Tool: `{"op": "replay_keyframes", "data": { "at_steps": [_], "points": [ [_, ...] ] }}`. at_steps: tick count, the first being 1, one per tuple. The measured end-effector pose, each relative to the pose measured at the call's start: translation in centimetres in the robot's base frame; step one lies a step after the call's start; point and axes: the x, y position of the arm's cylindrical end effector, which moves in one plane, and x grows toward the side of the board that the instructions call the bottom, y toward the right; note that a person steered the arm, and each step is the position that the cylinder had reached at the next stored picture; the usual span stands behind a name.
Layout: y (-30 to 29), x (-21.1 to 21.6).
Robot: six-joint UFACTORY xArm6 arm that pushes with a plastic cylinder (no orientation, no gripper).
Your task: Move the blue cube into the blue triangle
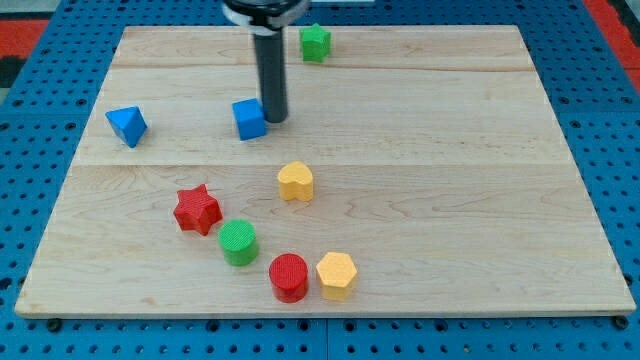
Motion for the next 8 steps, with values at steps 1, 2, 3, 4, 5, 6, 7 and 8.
{"op": "replay_keyframes", "data": {
  "at_steps": [1,2,3,4,5,6,7,8],
  "points": [
    [-5.9,0.0],
    [-7.9,0.0],
    [-7.8,0.0],
    [-3.6,0.0],
    [-2.8,2.6],
    [-5.6,3.8],
    [-7.7,2.9],
    [-8.1,2.9]
  ]
}}
